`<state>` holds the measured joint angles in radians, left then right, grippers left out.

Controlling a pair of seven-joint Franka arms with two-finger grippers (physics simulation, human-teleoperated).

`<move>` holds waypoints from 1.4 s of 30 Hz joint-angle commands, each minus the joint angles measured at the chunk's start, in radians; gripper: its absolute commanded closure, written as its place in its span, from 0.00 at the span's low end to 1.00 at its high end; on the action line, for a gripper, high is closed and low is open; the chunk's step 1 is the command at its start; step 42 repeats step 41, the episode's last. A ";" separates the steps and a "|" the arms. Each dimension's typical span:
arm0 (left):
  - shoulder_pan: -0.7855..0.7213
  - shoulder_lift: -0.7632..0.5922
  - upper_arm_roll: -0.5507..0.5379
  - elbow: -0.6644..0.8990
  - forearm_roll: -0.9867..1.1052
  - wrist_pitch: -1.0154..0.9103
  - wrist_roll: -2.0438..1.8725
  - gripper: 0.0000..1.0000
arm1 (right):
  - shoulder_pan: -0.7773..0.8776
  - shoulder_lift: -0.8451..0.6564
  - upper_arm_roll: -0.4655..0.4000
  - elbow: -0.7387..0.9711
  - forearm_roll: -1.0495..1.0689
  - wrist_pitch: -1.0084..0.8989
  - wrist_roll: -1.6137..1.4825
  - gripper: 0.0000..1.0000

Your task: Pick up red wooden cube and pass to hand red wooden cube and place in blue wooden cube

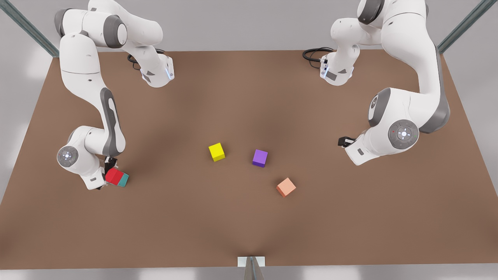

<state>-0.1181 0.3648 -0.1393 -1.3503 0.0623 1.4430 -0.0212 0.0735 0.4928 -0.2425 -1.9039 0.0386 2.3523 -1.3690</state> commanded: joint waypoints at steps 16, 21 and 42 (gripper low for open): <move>0.017 -0.061 0.001 0.005 0.001 -0.049 -0.066 0.00 | 0.022 -0.140 0.003 0.016 0.009 -0.211 0.088 0.00; 0.048 -0.076 0.000 0.005 0.007 -0.055 -0.068 0.00 | 0.048 -0.059 0.009 0.325 0.027 -0.623 0.719 0.00; 0.040 -0.070 -0.002 0.004 0.013 -0.050 -0.066 0.00 | -0.098 -0.376 0.278 0.430 -0.051 -0.946 1.726 0.00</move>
